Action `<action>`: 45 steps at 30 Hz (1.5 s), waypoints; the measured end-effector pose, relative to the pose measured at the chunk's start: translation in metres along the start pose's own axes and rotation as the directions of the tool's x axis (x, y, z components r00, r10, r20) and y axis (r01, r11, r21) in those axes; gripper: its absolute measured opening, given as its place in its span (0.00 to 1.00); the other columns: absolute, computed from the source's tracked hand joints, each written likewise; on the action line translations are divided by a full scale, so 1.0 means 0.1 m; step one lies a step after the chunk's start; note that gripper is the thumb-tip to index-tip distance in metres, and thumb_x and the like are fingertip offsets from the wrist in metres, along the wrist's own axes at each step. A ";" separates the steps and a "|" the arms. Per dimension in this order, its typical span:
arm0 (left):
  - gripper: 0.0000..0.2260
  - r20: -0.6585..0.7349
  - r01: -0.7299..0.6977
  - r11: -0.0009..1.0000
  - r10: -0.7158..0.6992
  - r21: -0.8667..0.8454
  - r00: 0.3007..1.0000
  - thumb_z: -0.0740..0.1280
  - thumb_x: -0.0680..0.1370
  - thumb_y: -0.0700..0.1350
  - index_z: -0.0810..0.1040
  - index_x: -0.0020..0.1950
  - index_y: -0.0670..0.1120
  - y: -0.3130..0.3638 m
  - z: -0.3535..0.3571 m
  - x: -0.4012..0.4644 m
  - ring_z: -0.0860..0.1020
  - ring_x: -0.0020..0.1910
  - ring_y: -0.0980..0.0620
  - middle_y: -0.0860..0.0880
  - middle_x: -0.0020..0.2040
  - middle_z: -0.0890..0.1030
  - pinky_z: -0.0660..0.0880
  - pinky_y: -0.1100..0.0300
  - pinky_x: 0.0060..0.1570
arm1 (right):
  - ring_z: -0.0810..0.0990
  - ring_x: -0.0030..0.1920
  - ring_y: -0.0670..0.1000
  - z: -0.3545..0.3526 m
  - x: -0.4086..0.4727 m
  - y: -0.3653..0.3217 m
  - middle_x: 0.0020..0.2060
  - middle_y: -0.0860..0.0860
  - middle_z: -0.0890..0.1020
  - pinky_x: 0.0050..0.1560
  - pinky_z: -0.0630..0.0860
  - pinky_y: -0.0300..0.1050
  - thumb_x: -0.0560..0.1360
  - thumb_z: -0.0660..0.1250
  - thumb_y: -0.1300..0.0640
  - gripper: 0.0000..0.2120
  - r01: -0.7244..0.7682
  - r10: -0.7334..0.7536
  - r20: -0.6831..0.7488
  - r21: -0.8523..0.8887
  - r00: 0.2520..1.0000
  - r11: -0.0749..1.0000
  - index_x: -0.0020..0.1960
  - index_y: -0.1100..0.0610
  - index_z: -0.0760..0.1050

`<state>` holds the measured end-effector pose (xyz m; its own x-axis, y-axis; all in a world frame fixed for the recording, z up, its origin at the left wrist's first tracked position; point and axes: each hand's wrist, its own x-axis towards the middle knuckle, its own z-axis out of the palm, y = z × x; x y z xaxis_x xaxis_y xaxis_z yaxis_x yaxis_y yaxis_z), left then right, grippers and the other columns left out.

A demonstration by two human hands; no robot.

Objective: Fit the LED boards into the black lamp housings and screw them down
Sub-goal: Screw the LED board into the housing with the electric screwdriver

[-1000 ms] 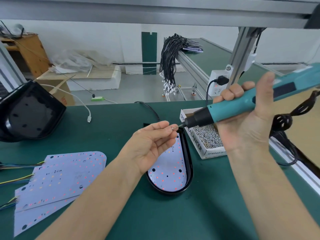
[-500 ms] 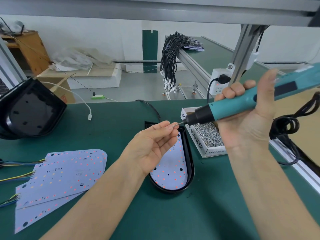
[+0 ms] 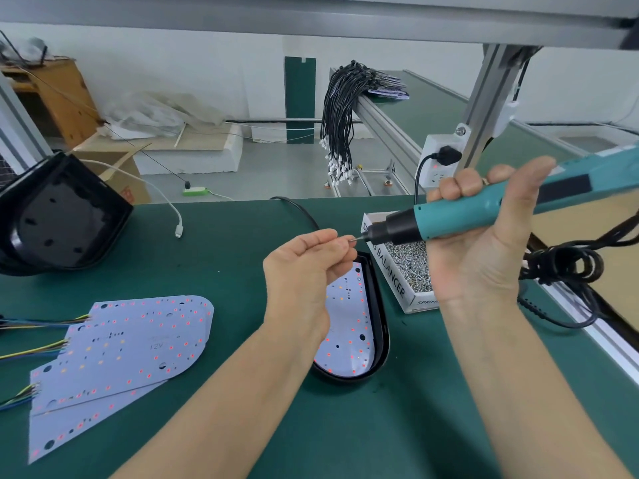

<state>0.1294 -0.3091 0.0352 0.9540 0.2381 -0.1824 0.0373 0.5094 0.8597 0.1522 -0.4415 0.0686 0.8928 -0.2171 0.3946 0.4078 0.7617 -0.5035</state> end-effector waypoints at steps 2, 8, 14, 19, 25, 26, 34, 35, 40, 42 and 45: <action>0.05 0.007 0.010 1.000 -0.010 0.011 1.000 0.69 0.74 0.31 0.79 0.46 0.39 0.02 0.00 0.03 0.83 0.33 0.53 0.45 0.36 0.85 0.81 0.63 0.38 | 0.72 0.34 0.47 -0.02 0.00 0.01 0.31 0.46 0.73 0.43 0.72 0.40 0.53 0.77 0.38 0.24 -0.017 0.017 -0.015 0.010 1.000 1.000 0.35 0.50 0.70; 0.05 0.135 -0.046 0.964 0.010 0.261 0.991 0.71 0.73 0.33 0.81 0.47 0.40 0.14 -0.04 0.09 0.83 0.35 0.53 0.44 0.39 0.86 0.81 0.63 0.40 | 0.72 0.33 0.48 -0.04 0.04 -0.03 0.30 0.48 0.72 0.42 0.73 0.41 0.55 0.74 0.40 0.22 -0.021 0.032 -0.104 0.098 0.994 0.995 0.36 0.52 0.68; 0.04 0.178 0.019 0.989 -0.045 0.146 0.983 0.70 0.74 0.33 0.81 0.47 0.40 0.17 -0.05 0.11 0.82 0.33 0.53 0.45 0.39 0.86 0.79 0.65 0.36 | 0.73 0.32 0.49 -0.02 0.07 -0.06 0.31 0.49 0.72 0.39 0.74 0.41 0.57 0.72 0.42 0.20 -0.040 0.063 -0.140 0.160 0.988 0.986 0.37 0.53 0.67; 0.02 0.162 0.225 0.971 -0.211 -0.075 0.964 0.69 0.75 0.38 0.81 0.44 0.40 0.13 -0.13 0.11 0.81 0.30 0.55 0.46 0.37 0.85 0.78 0.66 0.31 | 0.75 0.37 0.49 -0.06 0.10 -0.10 0.37 0.50 0.74 0.46 0.75 0.42 0.62 0.76 0.59 0.17 -0.097 0.098 -0.001 0.127 0.995 0.987 0.44 0.55 0.69; 0.06 0.179 0.365 0.901 -0.329 -0.233 0.927 0.73 0.64 0.43 0.81 0.38 0.41 0.18 -0.16 0.09 0.81 0.28 0.56 0.48 0.34 0.83 0.77 0.67 0.29 | 0.74 0.38 0.48 -0.05 0.06 -0.03 0.38 0.48 0.72 0.49 0.74 0.41 0.67 0.63 0.74 0.17 -0.136 0.132 0.040 0.124 0.990 0.983 0.44 0.53 0.70; 0.06 0.182 0.373 0.902 -0.337 -0.219 0.924 0.73 0.64 0.43 0.81 0.36 0.42 0.18 -0.17 0.10 0.80 0.28 0.56 0.49 0.34 0.83 0.77 0.67 0.28 | 0.74 0.37 0.47 -0.04 0.06 -0.02 0.37 0.48 0.72 0.48 0.74 0.41 0.67 0.62 0.75 0.17 -0.133 0.128 0.050 0.119 0.991 0.984 0.43 0.53 0.69; 0.08 0.226 0.408 0.903 -0.373 -0.134 0.900 0.72 0.65 0.47 0.80 0.27 0.47 0.15 -0.17 0.10 0.75 0.25 0.58 0.53 0.30 0.79 0.74 0.68 0.26 | 0.74 0.35 0.47 0.03 0.02 0.00 0.33 0.46 0.73 0.48 0.72 0.40 0.64 0.55 0.77 0.20 -0.107 0.100 0.080 0.079 0.992 0.991 0.42 0.52 0.67; 0.08 0.229 0.414 0.897 -0.375 -0.154 0.898 0.72 0.65 0.47 0.80 0.27 0.47 0.15 -0.16 0.10 0.74 0.25 0.58 0.52 0.30 0.78 0.74 0.68 0.26 | 0.74 0.35 0.47 0.03 0.02 0.00 0.32 0.46 0.73 0.48 0.72 0.40 0.64 0.55 0.77 0.20 -0.108 0.102 0.079 0.076 0.992 0.991 0.42 0.52 0.67; 0.06 0.254 0.437 0.860 -0.375 -0.265 0.892 0.71 0.66 0.44 0.80 0.30 0.44 0.16 -0.14 0.10 0.74 0.26 0.56 0.50 0.30 0.78 0.75 0.69 0.28 | 0.74 0.35 0.47 0.02 0.03 0.00 0.33 0.47 0.73 0.47 0.73 0.40 0.65 0.54 0.77 0.21 -0.114 0.107 0.078 0.089 0.991 0.990 0.42 0.52 0.67; 0.05 0.257 0.433 0.856 -0.367 -0.283 0.894 0.71 0.66 0.43 0.80 0.31 0.43 0.15 -0.13 0.11 0.74 0.26 0.56 0.49 0.30 0.78 0.75 0.69 0.28 | 0.74 0.35 0.47 0.02 0.03 0.01 0.33 0.47 0.72 0.47 0.73 0.40 0.65 0.54 0.77 0.21 -0.114 0.107 0.071 0.094 0.992 0.989 0.42 0.52 0.67; 0.04 0.254 0.426 0.848 -0.356 -0.316 0.899 0.71 0.66 0.42 0.78 0.34 0.42 0.14 -0.11 0.12 0.74 0.25 0.55 0.48 0.30 0.78 0.74 0.69 0.27 | 0.73 0.35 0.47 0.01 0.03 0.01 0.33 0.47 0.72 0.47 0.73 0.40 0.65 0.54 0.77 0.20 -0.111 0.106 0.049 0.109 0.993 0.988 0.42 0.52 0.67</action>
<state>0.1380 -0.2900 0.0395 0.9200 -0.1779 -0.3491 0.3436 0.7945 0.5007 0.1552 -0.4412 0.0700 0.9206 -0.1047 0.3762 0.2827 0.8432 -0.4572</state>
